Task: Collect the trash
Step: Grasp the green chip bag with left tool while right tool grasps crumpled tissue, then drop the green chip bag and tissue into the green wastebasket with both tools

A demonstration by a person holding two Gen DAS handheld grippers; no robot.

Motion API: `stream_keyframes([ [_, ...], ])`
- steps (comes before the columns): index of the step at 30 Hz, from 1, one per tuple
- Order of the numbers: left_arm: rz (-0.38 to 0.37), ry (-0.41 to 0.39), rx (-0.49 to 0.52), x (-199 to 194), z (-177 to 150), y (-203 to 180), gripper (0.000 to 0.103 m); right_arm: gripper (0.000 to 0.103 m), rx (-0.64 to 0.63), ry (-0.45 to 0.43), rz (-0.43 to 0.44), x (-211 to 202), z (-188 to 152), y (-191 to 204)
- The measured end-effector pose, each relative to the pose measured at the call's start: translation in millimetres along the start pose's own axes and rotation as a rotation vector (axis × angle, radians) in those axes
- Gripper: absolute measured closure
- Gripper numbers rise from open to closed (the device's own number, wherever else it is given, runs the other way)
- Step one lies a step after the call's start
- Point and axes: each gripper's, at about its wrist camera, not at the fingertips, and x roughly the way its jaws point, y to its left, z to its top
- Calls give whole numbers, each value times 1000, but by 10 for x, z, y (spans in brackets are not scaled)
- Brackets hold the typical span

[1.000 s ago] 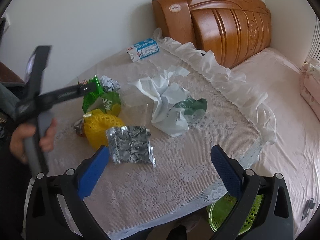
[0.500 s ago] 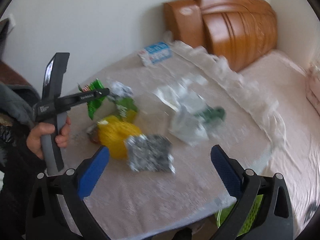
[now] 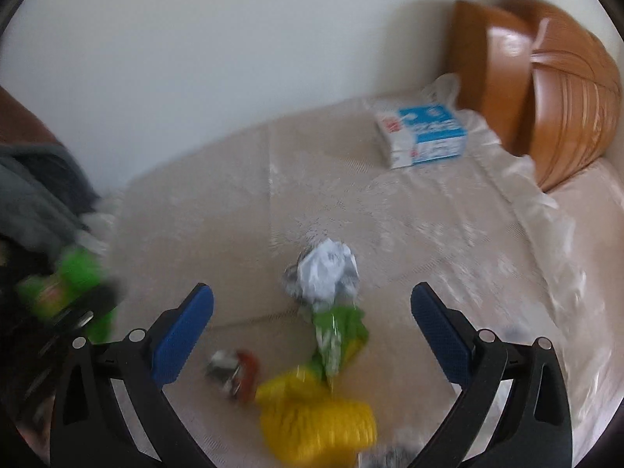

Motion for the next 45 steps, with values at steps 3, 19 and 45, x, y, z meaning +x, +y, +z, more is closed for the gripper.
stream_keyframes([
  [3, 6, 13, -5, -33, -99, 44, 59, 3, -25, 63, -41, 352, 64, 96],
  [19, 12, -10, 56, -268, -126, -143, 59, 63, -23, -13, 16, 322, 237, 198],
  [45, -611, 153, 710, -970, -1664, -3604, 59, 62, 656, -308, -351, -3038, -3702, -2427],
])
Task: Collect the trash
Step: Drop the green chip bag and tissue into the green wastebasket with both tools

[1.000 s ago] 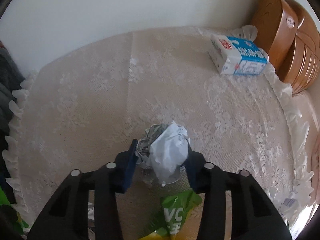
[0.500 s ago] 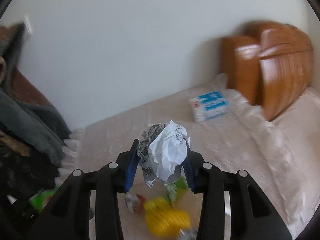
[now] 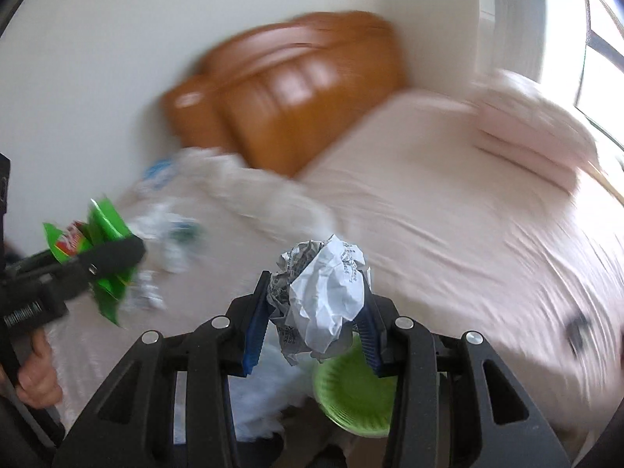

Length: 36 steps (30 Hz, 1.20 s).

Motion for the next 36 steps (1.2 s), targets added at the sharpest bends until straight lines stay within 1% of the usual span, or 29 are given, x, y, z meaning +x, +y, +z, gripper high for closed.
stream_keyframes([
  [1, -20, 16, 20, 73, 5, -118, 59, 62, 40, -2, -22, -66, -73, -166],
  [3, -56, 47, 64, 213, -12, -369, 59, 62, 86, -3, -50, -147, -160, -361],
  [6, -81, 78, 105, 351, -34, -618, 59, 62, 125, -15, -74, -237, -261, -609],
  [10, -83, 126, 156, 537, -86, -812, 59, 62, 143, -27, -83, -259, -290, -714],
  [15, -84, 220, 189, 935, -181, -1017, 59, 62, 178, -23, -93, -309, -361, -892],
  [18, -76, 267, 213, 1165, -259, -1061, 58, 62, 201, -10, -102, -318, -388, -991],
  [20, -70, 304, 215, 1324, -318, -1065, 46, 62, 212, -8, -105, -333, -392, -1049],
  [21, -62, 315, 208, 1375, -338, -1052, 33, 62, 214, -8, -109, -345, -395, -1071],
  [22, -55, 325, 199, 1426, -359, -1053, 24, 62, 216, -10, -113, -350, -396, -1086],
  [25, -47, 356, 179, 1562, -393, -1048, 15, 62, 226, -12, -119, -381, -400, -1129],
  [27, -26, 366, 176, 1609, -409, -1053, 12, 62, 231, -7, -119, -380, -407, -1138],
  [29, -31, 363, 172, 1604, -401, -1047, 11, 62, 234, -2, -114, -373, -411, -1136],
  [31, -38, 353, 164, 1576, -380, -1038, 9, 62, 232, 0, -110, -369, -409, -1129],
  [36, -16, 277, 149, 1364, -242, -978, 8, 61, 214, 1, -94, -350, -377, -1056],
])
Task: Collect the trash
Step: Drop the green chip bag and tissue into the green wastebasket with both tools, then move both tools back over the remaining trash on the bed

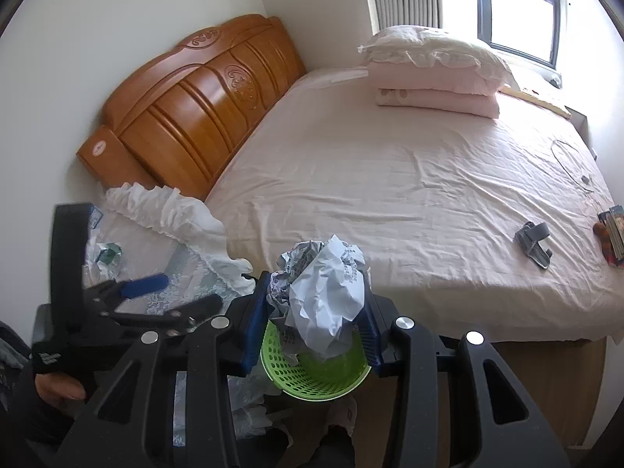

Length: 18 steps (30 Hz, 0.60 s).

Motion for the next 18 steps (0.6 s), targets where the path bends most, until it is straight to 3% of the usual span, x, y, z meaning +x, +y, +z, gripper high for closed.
stream_keyframes([
  [6, 90, -125, -62, -562, 41, 287, 8, 60, -8, 48, 31, 250, -67, 99],
  [12, 165, -213, -91, -1020, -57, 559, 8, 56, 12, 202, 54, 992, -354, 209],
  [18, 168, -215, -127, -1146, -176, 733, 8, 21, 18, 337, 8, 1557, -669, 326],
])
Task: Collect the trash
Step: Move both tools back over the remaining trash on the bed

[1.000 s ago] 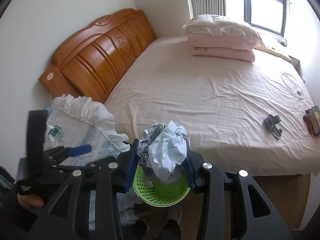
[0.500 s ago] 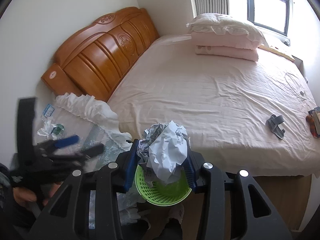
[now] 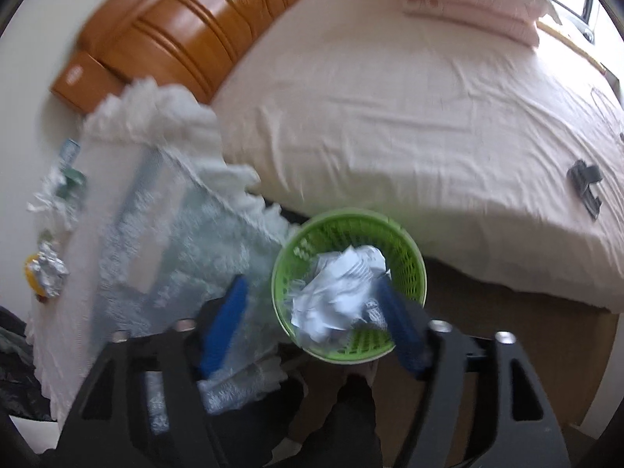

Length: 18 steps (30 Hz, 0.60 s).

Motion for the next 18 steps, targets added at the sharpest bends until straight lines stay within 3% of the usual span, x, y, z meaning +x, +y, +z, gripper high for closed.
stream_keyframes([
  [5, 21, -1, -10, -39, -57, 102, 8, 10, 7, -37, -9, -187, 79, 120],
  [10, 40, -20, -33, -100, -49, 229, 8, 3, -25, -161, 5, -702, 261, 317],
  [18, 44, -34, -66, -171, -47, 371, 8, 2, -70, -244, 43, -1099, 388, 594],
])
